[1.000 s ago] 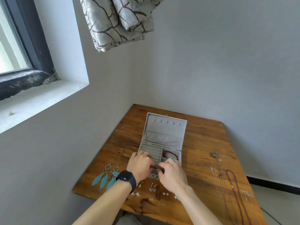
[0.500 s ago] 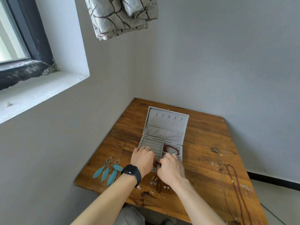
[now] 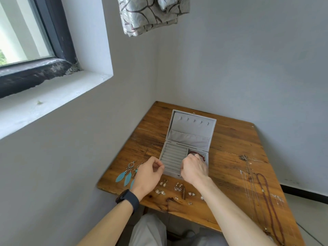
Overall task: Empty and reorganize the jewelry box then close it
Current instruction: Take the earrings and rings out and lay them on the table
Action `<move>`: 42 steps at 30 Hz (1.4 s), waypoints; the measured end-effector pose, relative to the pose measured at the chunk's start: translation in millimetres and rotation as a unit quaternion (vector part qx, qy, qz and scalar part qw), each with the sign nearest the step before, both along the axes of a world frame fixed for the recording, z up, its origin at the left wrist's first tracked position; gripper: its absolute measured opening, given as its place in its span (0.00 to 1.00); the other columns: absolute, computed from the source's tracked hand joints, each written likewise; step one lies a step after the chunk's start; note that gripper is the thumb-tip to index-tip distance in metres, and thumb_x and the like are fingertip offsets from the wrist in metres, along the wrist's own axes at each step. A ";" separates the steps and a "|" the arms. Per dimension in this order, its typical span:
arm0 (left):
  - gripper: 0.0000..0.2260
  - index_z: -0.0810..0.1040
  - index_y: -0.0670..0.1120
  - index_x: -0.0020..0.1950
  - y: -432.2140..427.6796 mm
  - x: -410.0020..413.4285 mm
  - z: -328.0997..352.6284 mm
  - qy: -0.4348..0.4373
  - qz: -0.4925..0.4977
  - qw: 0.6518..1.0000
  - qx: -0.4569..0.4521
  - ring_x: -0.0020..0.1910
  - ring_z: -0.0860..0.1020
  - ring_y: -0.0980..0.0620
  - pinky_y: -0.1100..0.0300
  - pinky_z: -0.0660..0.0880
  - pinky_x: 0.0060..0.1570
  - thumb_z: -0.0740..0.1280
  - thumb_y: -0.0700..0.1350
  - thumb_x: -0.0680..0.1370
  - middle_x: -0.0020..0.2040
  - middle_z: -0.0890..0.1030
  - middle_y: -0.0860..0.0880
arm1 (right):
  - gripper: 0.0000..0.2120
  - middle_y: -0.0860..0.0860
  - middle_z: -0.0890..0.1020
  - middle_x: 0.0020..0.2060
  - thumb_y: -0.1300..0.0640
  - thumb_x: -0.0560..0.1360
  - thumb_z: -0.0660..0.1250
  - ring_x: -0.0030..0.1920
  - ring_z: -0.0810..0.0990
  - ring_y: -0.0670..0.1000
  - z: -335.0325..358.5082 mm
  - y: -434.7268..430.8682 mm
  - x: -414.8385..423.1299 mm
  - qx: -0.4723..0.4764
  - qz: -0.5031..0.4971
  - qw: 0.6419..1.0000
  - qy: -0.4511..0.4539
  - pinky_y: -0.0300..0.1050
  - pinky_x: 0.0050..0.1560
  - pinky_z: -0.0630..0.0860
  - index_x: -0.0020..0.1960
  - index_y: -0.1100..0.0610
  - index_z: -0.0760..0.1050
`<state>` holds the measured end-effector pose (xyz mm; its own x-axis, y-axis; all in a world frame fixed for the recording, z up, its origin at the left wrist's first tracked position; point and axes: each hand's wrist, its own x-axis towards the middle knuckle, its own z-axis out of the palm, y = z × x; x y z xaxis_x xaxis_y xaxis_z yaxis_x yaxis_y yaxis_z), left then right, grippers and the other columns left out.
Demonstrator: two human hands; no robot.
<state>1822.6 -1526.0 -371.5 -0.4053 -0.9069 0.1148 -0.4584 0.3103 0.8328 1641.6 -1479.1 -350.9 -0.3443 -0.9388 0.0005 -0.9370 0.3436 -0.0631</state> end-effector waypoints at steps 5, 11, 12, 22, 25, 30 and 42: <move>0.02 0.80 0.54 0.47 11.5 12.2 7.4 0.012 -0.008 1.000 0.022 0.47 0.77 0.67 0.76 0.70 0.43 0.71 0.48 0.77 0.45 0.81 0.59 | 0.09 0.50 0.74 0.57 0.59 0.77 0.65 0.62 0.70 0.54 1.7 -1.4 -5.7 0.013 0.042 0.996 -0.073 0.51 0.59 0.74 0.56 0.54 0.79; 0.02 0.82 0.55 0.45 33.9 14.3 7.6 0.027 -0.047 0.998 0.030 0.46 0.78 0.67 0.76 0.72 0.45 0.74 0.48 0.76 0.43 0.83 0.59 | 0.02 0.41 0.79 0.46 0.55 0.81 0.64 0.46 0.77 0.39 -6.4 71.4 -0.2 -0.213 -0.026 0.933 -0.290 0.30 0.42 0.71 0.50 0.49 0.72; 0.03 0.82 0.55 0.45 38.1 12.1 6.3 0.030 -0.055 0.998 0.031 0.46 0.79 0.66 0.74 0.73 0.45 0.74 0.48 0.76 0.42 0.83 0.59 | 0.04 0.41 0.80 0.44 0.56 0.80 0.66 0.45 0.78 0.39 -12.4 91.1 1.2 -0.243 -0.043 0.920 -0.305 0.29 0.41 0.72 0.48 0.48 0.73; 0.09 0.80 0.59 0.52 87.4 -41.2 -8.4 -0.046 -0.168 0.985 -0.008 0.47 0.79 0.67 0.79 0.69 0.46 0.74 0.48 0.76 0.43 0.82 0.61 | 0.07 0.42 0.83 0.41 0.61 0.75 0.73 0.42 0.80 0.39 -71.6 190.1 6.9 -0.307 -0.150 0.882 -0.325 0.25 0.42 0.72 0.52 0.53 0.81; 0.09 0.79 0.58 0.56 94.3 -50.6 -14.7 -0.097 -0.178 0.979 -0.033 0.48 0.79 0.62 0.67 0.76 0.52 0.72 0.48 0.78 0.47 0.83 0.60 | 0.06 0.36 0.80 0.41 0.60 0.76 0.73 0.45 0.78 0.38 -79.9 192.6 6.0 -0.305 -0.144 0.889 -0.310 0.26 0.44 0.71 0.50 0.50 0.84; 0.10 0.75 0.60 0.59 96.3 -56.4 -19.4 -0.174 -0.182 0.962 -0.102 0.53 0.74 0.57 0.60 0.75 0.51 0.68 0.50 0.79 0.48 0.83 0.61 | 0.07 0.39 0.81 0.44 0.59 0.75 0.74 0.45 0.78 0.41 -89.8 191.6 -0.2 -0.316 -0.127 0.893 -0.295 0.35 0.46 0.76 0.50 0.51 0.85; 0.15 0.74 0.58 0.68 99.2 -67.4 -23.9 -0.263 -0.211 0.905 -0.259 0.57 0.74 0.54 0.58 0.65 0.62 0.65 0.50 0.81 0.52 0.84 0.59 | 0.05 0.41 0.80 0.46 0.54 0.75 0.74 0.46 0.77 0.43 -95.2 188.9 0.5 -0.285 -0.144 0.906 -0.279 0.39 0.49 0.77 0.50 0.47 0.84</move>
